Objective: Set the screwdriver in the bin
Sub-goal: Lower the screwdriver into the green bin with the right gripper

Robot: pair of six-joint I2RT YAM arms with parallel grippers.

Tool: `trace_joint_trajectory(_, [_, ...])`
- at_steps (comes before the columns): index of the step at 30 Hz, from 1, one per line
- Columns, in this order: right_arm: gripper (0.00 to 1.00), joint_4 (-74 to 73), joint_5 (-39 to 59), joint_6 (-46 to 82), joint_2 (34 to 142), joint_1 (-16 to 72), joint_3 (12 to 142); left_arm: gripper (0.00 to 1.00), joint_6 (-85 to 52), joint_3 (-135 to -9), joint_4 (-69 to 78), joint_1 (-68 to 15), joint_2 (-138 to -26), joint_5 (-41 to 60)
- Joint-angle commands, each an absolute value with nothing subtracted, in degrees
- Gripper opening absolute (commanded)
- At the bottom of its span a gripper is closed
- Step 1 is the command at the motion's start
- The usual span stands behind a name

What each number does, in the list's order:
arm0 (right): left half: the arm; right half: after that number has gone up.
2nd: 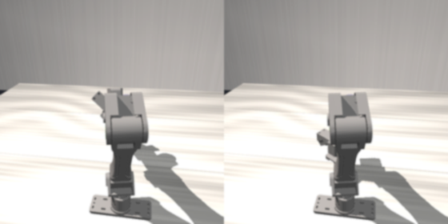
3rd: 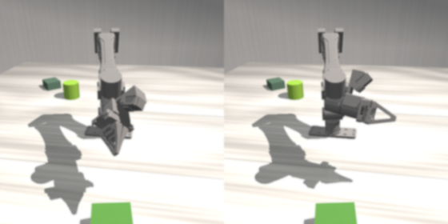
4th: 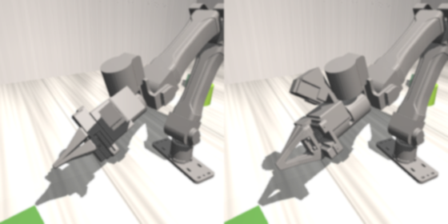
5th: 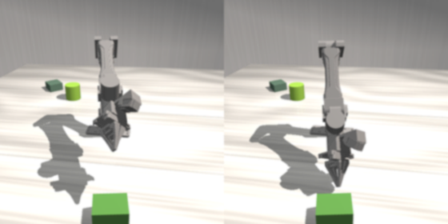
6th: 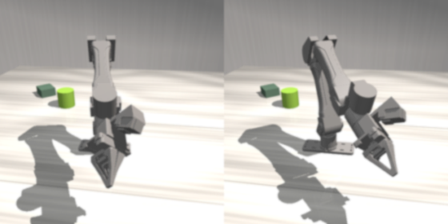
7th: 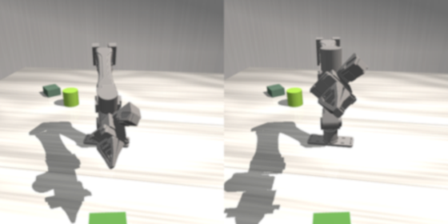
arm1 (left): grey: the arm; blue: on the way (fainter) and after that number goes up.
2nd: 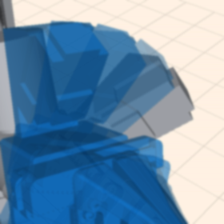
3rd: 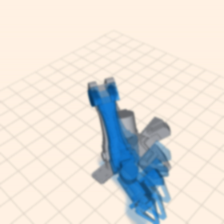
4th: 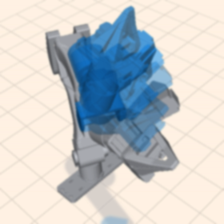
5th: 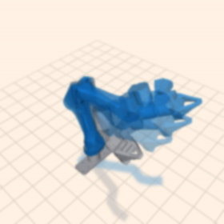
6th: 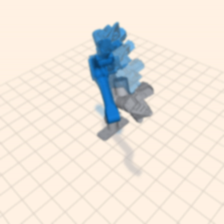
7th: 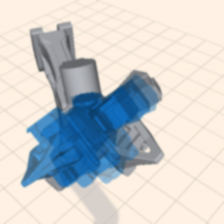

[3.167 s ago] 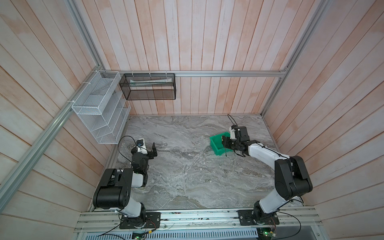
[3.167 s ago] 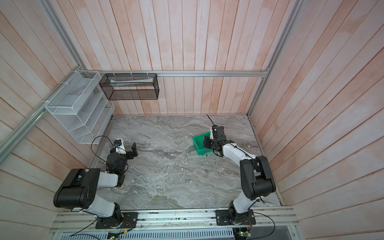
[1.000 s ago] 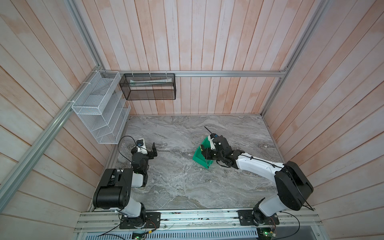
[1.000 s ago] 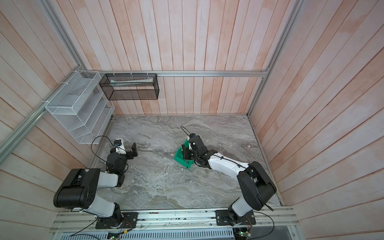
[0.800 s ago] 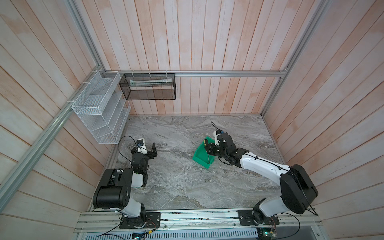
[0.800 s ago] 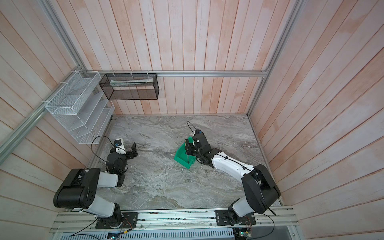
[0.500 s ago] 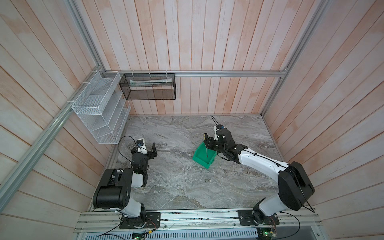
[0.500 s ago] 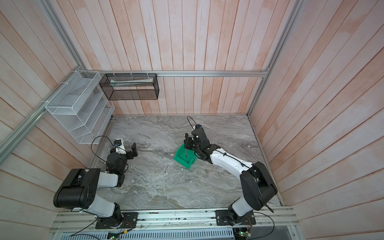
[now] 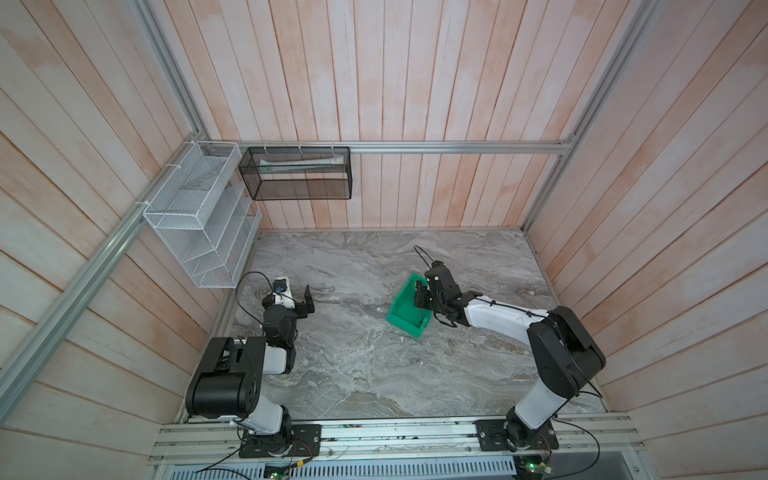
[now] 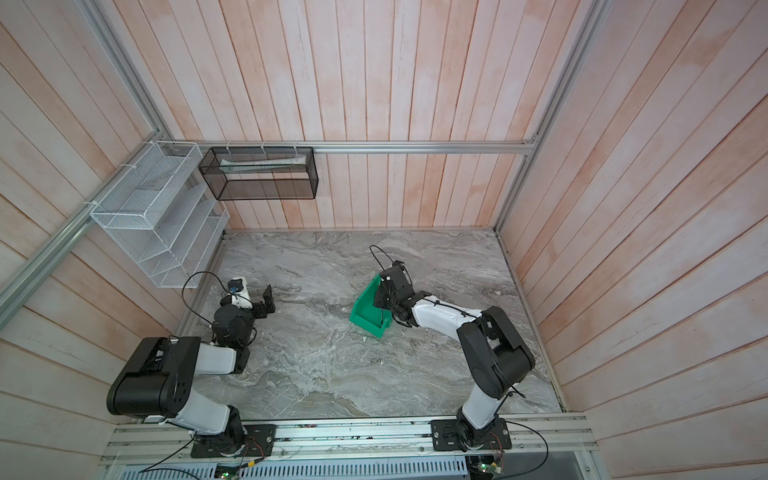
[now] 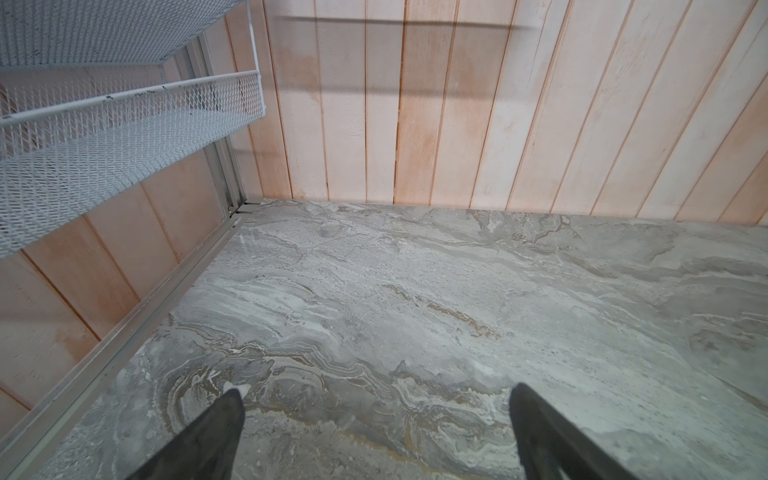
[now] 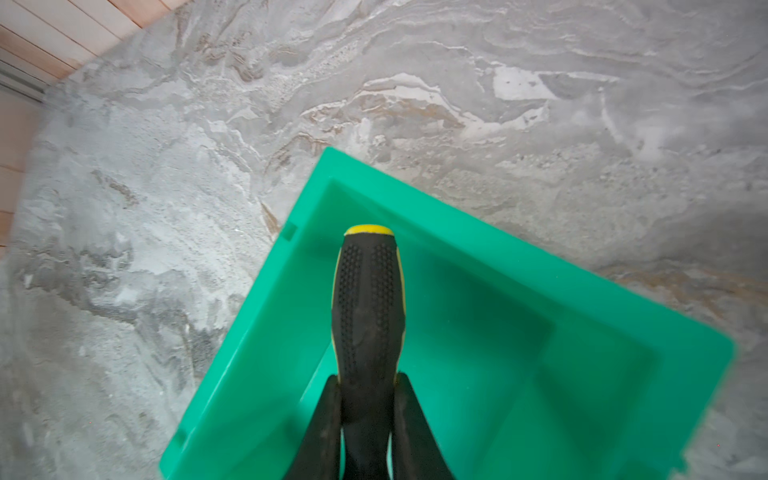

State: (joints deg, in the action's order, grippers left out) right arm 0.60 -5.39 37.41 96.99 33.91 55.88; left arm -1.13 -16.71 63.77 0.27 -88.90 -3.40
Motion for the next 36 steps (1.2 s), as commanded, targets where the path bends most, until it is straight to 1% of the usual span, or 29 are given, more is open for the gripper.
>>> trace_joint_trajectory(1, [0.00,4.1,-11.3,30.9,98.5,32.2,58.5,1.00,-1.4,-16.7,63.3,0.4,-88.3,-2.9])
trace_joint_trajectory(4, [0.00,6.3,-13.7,26.9,100.1,31.1,60.9,1.00,-1.4,-16.7,63.3,0.4,-88.3,-2.9])
trace_joint_trajectory(10, [0.01,8.7,-10.6,19.6,102.7,30.9,65.0,1.00,-1.4,-16.7,63.3,0.4,-88.4,-2.9])
trace_joint_trajectory(14, [0.02,9.0,-9.5,19.2,104.5,30.9,66.1,1.00,-1.4,-16.7,63.3,0.4,-88.4,-2.9])
trace_joint_trajectory(21, [0.03,9.4,-11.8,20.7,107.2,30.8,66.8,1.00,-1.4,-16.7,63.3,0.4,-88.4,-2.9])
trace_joint_trajectory(33, [0.14,8.8,-11.7,21.1,109.4,30.9,66.8,1.00,-1.3,-16.7,63.3,0.4,-88.3,-2.9])
trace_joint_trajectory(34, [0.18,8.9,-11.4,21.0,109.4,30.9,66.8,1.00,-1.4,-16.7,63.3,0.4,-88.3,-2.9])
trace_joint_trajectory(35, [0.19,8.9,-11.3,21.2,109.3,30.9,66.8,1.00,-1.4,-16.7,63.3,0.4,-88.4,-2.9])
trace_joint_trajectory(36, [0.23,8.8,-11.1,21.1,109.3,30.9,66.8,1.00,-1.4,-16.7,63.3,0.4,-88.3,-2.9])
